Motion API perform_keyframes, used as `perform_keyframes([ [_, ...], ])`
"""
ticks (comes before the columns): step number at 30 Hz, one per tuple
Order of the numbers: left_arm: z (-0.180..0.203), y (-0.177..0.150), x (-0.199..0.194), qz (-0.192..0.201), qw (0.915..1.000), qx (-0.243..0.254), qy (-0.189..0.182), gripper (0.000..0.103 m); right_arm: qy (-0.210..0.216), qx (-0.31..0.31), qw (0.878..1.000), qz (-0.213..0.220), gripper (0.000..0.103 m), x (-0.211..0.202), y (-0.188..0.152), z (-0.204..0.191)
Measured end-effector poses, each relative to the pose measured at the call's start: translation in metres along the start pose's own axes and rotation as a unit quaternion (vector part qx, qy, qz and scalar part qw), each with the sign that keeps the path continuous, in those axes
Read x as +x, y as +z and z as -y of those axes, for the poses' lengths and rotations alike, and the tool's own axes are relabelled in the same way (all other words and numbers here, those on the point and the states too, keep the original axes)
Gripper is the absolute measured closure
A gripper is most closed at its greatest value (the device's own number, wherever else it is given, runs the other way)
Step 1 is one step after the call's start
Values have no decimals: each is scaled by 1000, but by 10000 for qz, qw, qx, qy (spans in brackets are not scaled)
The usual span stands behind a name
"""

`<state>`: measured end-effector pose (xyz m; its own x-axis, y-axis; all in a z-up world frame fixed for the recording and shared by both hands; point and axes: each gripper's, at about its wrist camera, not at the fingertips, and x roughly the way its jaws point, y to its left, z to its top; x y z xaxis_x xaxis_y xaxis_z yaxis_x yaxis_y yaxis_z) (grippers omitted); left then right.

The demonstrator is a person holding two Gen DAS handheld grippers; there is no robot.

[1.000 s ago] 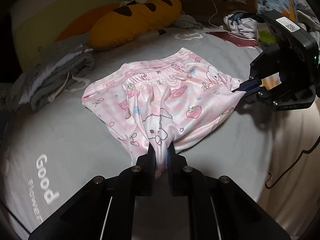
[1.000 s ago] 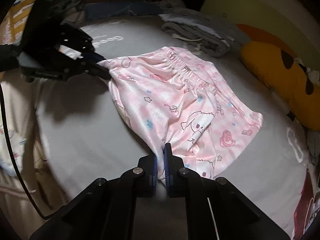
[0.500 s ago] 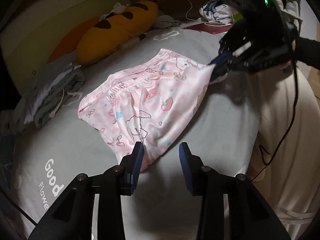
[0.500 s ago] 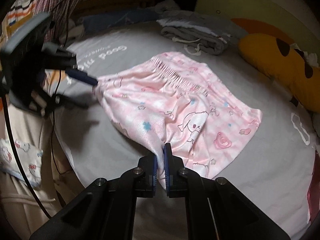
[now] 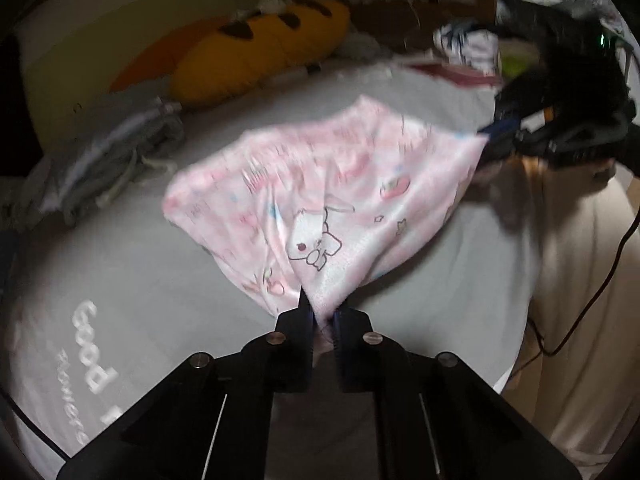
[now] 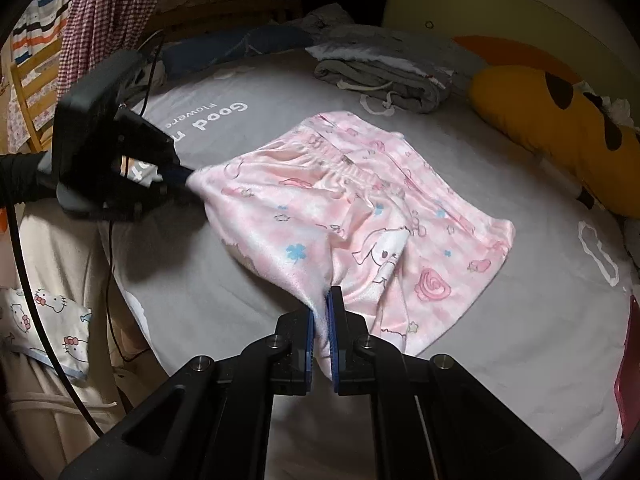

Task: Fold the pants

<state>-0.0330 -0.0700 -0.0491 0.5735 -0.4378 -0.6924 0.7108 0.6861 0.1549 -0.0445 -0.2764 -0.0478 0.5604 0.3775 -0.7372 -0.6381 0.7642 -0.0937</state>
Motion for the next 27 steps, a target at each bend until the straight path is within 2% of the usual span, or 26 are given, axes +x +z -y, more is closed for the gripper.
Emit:
perform_keyframes([
  [6, -10, 37, -12, 357, 9984, 236, 358, 95, -7, 172, 9993, 330, 97, -17, 25, 27],
  [12, -43, 83, 5, 479, 9980, -72, 406, 95, -240, 332, 9979, 501, 97, -11, 53, 64],
  [20, -85, 114, 55, 233, 9988, -277, 341, 95, -473, 466, 9971, 377, 97, 33, 77, 110],
  [27, -102, 110, 95, -132, 9982, -429, 392, 91, -391, 839, 9956, 166, 97, 74, 79, 138],
])
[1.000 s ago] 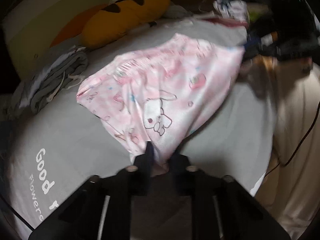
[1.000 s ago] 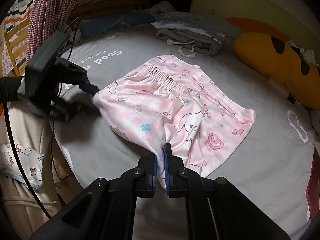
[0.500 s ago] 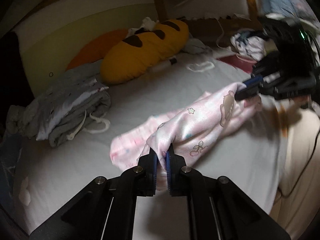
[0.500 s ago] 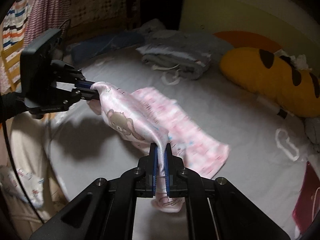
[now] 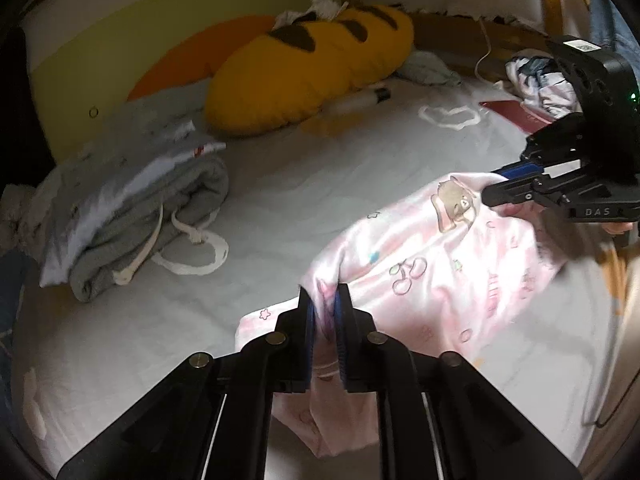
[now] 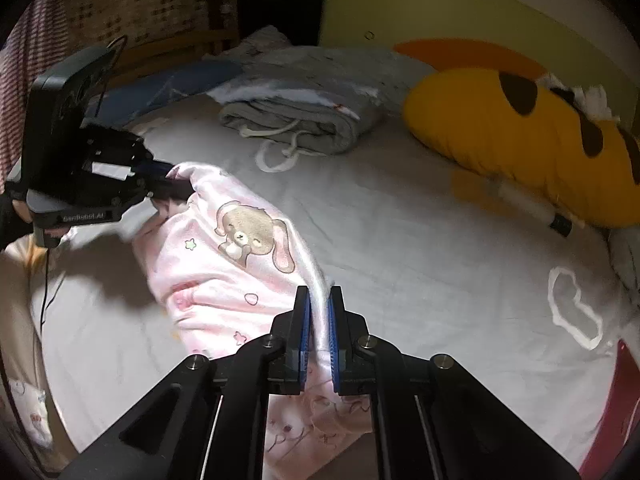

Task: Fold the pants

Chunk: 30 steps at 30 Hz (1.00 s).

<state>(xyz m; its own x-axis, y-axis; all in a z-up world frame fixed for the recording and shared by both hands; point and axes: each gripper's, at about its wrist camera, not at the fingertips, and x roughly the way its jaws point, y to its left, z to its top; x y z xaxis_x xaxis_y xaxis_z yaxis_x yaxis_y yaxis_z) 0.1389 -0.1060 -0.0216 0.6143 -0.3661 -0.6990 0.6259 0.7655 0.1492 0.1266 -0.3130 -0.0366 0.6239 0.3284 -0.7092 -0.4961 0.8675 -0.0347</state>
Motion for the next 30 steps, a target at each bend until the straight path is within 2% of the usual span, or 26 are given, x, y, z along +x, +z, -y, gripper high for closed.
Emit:
perform_keyframes([
  [1, -2, -1, 4, -25, 10000, -60, 24, 87, 13, 65, 10000, -53, 96, 4, -2, 3],
  [3, -6, -3, 8, -33, 9997, -201, 106, 77, -114, 261, 9994, -181, 85, 11, -6, 10],
  [4, -8, -5, 6, 17, 9995, -275, 145, 70, -187, 337, 9991, -183, 73, 11, -9, 13],
  [5, -12, -6, 4, 73, 9992, -353, 149, 67, -303, 484, 9983, -141, 61, 9, -12, 17],
  [7, -20, -10, -5, 182, 9981, -588, 60, 64, -392, 718, 9967, -7, 49, 1, -17, 25],
  [10, -32, -19, -26, 388, 9934, -1042, -281, 58, -481, 1182, 9915, 263, 49, -20, -24, 35],
  [12, -32, -28, -38, 431, 9913, -1147, -488, 54, -423, 1484, 9868, 496, 49, -39, -32, 37],
  [15, -19, -36, -41, 235, 9944, -937, -432, 54, -312, 1610, 9844, 644, 49, -56, -43, 30],
  [17, -11, -38, -29, -96, 9957, -889, -252, 54, -337, 1657, 9840, 569, 49, -55, -47, 23],
  [18, -9, -40, -23, -239, 9951, -934, -220, 59, -291, 1670, 9845, 449, 49, -51, -48, 20],
  [19, -9, -42, -17, -310, 9940, -1005, -292, 71, -235, 1715, 9845, 287, 49, -46, -50, 18],
  [21, -11, -46, -8, -353, 9912, -1154, -536, 82, -136, 1834, 9829, 53, 49, -38, -56, 15],
  [23, -11, -50, -8, -235, 9917, -1147, -528, 88, -187, 1898, 9816, 79, 52, -38, -59, 12],
  [24, -12, -51, -11, -151, 9926, -1109, -477, 96, -268, 1933, 9807, 150, 53, -40, -58, 11],
  [26, -14, -52, -19, -9, 9926, -1140, -425, 97, -374, 1960, 9795, 263, 59, -44, -58, 11],
  [28, -19, -52, -29, 109, 9907, -1298, -393, 99, -573, 2009, 9774, 324, 60, -47, -60, 16],
  [30, -23, -54, -36, 135, 9888, -1460, -280, 99, -536, 2140, 9751, 239, 61, -44, -63, 21],
])
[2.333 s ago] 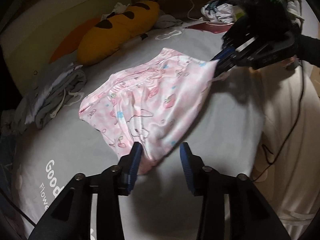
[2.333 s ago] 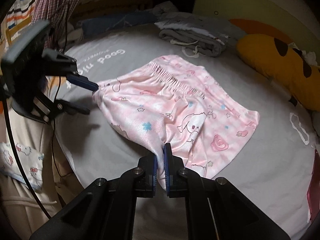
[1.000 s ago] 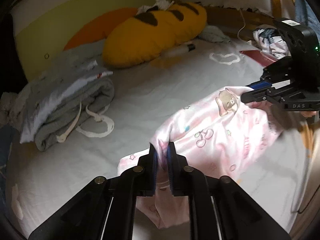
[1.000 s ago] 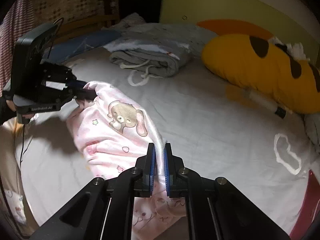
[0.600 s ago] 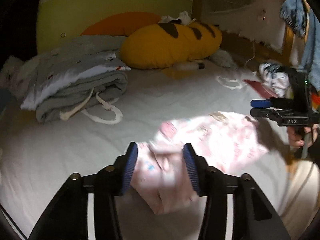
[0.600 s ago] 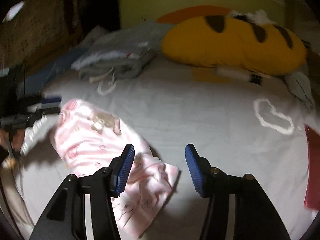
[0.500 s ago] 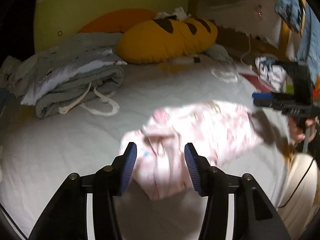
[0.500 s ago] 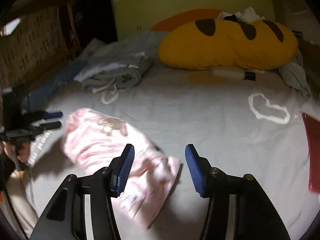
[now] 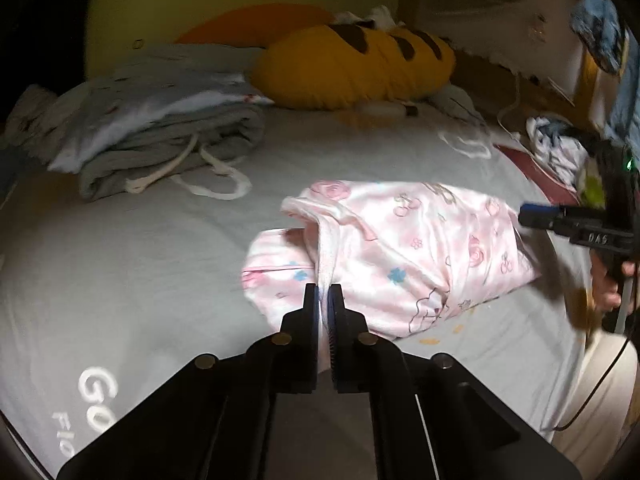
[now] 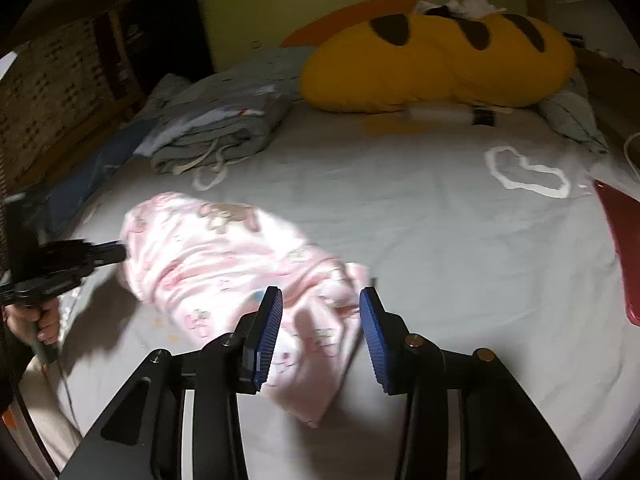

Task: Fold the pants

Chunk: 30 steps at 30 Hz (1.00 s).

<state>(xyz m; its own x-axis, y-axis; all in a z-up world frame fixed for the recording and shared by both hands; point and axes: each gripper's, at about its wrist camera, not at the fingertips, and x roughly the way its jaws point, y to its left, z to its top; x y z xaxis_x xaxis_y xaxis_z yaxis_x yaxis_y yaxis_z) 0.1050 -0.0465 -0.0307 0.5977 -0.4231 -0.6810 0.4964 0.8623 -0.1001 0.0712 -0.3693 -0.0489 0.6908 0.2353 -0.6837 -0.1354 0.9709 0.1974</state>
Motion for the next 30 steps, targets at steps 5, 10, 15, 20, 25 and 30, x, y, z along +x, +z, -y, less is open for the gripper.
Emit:
perform_keyframes([
  [5, -6, -11, -15, 32, 9987, -97, 508, 103, 220, 206, 9988, -382, 61, 7, -11, 4],
  [10, -21, -13, -25, -43, 9993, -374, -56, 102, 232, 224, 9978, -578, 61, 8, -25, 1],
  [15, -3, -21, -10, -373, 9980, -111, -498, 80, 407, 323, 9962, -701, 61, 6, -37, -1],
  [20, 12, -26, 9, -420, 9986, 167, -278, 65, 387, 7, 9962, -783, 62, 7, -39, -14],
  [25, 8, -25, 16, -364, 9986, -2, -386, 92, 187, -144, 9968, -765, 97, 13, -40, -22],
  [30, 11, -22, -7, 25, 9999, 13, -112, 99, -298, -564, 9979, -115, 99, -7, -37, -34],
])
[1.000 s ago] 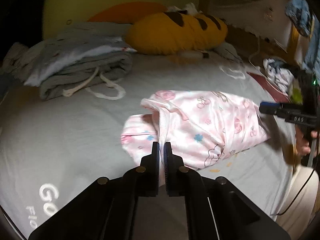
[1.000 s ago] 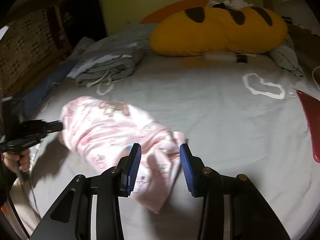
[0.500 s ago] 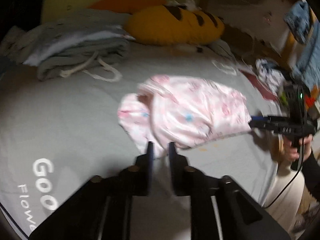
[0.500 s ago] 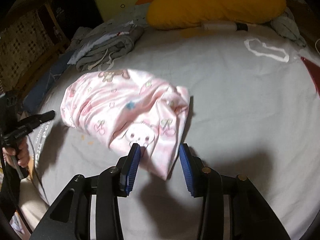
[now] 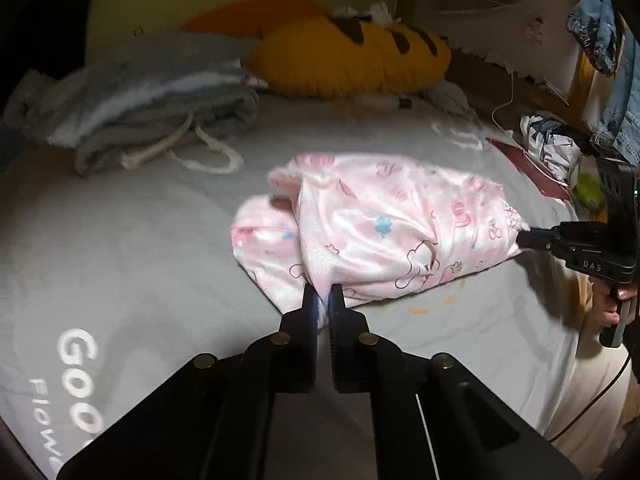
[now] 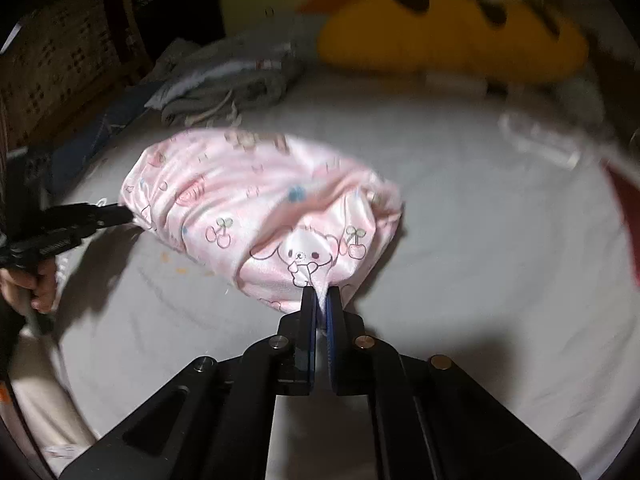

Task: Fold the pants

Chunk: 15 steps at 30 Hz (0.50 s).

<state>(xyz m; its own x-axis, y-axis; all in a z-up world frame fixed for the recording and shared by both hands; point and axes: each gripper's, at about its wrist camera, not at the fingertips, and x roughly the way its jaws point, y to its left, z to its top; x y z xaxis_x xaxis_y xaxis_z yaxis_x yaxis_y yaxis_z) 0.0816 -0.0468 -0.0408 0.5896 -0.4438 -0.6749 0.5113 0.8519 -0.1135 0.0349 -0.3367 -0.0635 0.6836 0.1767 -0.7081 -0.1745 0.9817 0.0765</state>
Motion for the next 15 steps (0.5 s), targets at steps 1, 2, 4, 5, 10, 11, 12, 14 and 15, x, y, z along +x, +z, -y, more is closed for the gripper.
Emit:
perform_keyframes([
  [1, 2, 2, -4, 68, 9999, 48, 112, 99, -131, -20, 9998, 114, 99, -4, 2, 0],
  [2, 4, 4, -9, 127, 9997, 71, 207, 99, -259, -4, 9995, 199, 99, -7, 3, 1],
  [4, 5, 6, -17, 159, 9992, 41, 371, 99, -466, 89, 9985, 256, 100, -9, 5, 7],
  [5, 5, 6, -19, 116, 9991, -7, 418, 99, -538, 166, 9982, 201, 100, -7, 5, 11],
  [10, -2, -14, -7, -297, 9962, -71, 819, 99, -746, 532, 9948, -437, 100, 15, 0, 30],
  [11, -4, -19, 0, -429, 9958, -151, 794, 99, -863, 496, 9941, -428, 100, 15, 0, 30],
  [12, -5, -22, 5, -528, 9952, -163, 809, 99, -1155, 405, 9918, -380, 102, 14, 1, 29],
  [14, -4, -22, 6, -488, 9940, -91, 976, 99, -1446, 397, 9884, -250, 102, 9, 2, 31],
  [15, -4, -19, 3, -430, 9943, -93, 966, 99, -1201, 621, 9907, -124, 102, 1, 4, 39],
])
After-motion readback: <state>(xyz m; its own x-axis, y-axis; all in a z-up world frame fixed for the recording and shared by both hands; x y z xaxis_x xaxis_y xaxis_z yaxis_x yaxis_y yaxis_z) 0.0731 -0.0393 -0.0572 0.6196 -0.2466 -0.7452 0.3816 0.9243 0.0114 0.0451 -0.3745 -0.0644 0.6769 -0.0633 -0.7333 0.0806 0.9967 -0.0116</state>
